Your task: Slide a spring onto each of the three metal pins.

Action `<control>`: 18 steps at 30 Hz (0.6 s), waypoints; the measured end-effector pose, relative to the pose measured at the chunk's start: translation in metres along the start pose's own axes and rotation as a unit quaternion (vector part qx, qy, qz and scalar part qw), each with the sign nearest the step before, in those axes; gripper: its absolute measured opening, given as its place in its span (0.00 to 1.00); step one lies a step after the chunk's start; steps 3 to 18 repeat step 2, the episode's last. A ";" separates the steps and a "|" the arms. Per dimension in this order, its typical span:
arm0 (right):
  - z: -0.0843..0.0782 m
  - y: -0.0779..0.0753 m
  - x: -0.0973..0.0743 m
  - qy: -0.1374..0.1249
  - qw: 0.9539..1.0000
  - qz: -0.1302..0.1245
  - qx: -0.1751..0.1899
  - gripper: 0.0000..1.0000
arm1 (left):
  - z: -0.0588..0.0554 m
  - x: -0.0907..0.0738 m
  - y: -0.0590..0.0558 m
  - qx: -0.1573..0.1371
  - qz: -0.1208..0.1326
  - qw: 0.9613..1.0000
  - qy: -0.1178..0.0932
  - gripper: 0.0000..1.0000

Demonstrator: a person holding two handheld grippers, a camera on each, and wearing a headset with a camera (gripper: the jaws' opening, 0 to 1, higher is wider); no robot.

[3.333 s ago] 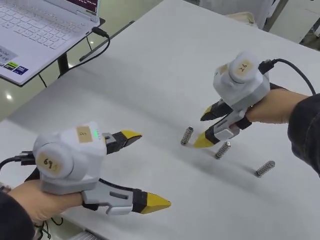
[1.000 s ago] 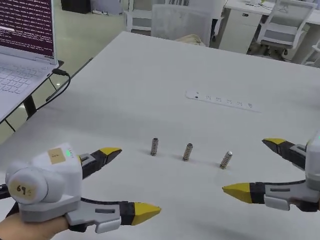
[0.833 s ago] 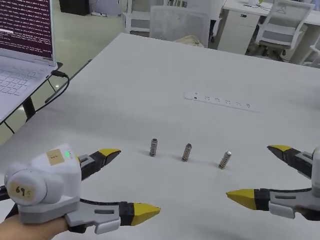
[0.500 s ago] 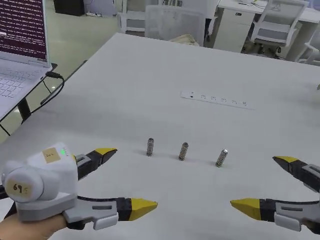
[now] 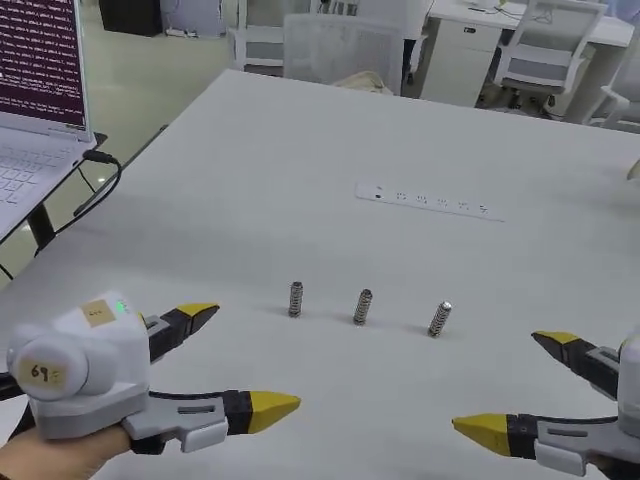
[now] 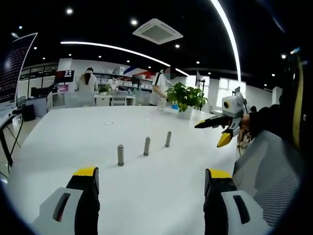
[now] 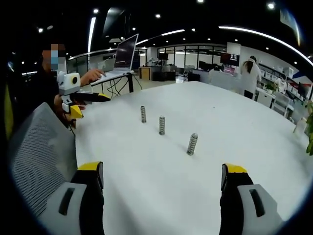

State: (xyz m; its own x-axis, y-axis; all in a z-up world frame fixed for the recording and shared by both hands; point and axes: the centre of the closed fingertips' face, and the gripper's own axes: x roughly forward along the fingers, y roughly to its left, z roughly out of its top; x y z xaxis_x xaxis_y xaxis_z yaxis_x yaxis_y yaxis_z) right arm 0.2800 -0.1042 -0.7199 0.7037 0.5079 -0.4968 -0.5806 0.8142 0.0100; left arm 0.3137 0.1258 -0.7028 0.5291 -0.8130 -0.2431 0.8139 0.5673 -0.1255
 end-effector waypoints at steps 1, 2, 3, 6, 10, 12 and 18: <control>-0.002 0.001 0.001 0.002 1.000 0.001 0.002 1.00 | -0.004 0.001 0.001 -0.003 0.000 1.000 0.004 0.87; -0.004 0.001 0.001 0.004 1.000 0.003 0.003 1.00 | -0.006 0.001 0.001 -0.006 0.001 1.000 0.006 0.86; -0.004 0.001 0.001 0.004 1.000 0.003 0.003 1.00 | -0.006 0.001 0.001 -0.006 0.001 1.000 0.006 0.86; -0.004 0.001 0.001 0.004 1.000 0.003 0.003 1.00 | -0.006 0.001 0.001 -0.006 0.001 1.000 0.006 0.86; -0.004 0.001 0.001 0.004 1.000 0.003 0.003 1.00 | -0.006 0.001 0.001 -0.006 0.001 1.000 0.006 0.86; -0.004 0.001 0.001 0.004 1.000 0.003 0.003 1.00 | -0.006 0.001 0.001 -0.006 0.001 1.000 0.006 0.86; -0.004 0.001 0.001 0.004 1.000 0.003 0.003 1.00 | -0.006 0.001 0.001 -0.006 0.001 1.000 0.006 0.86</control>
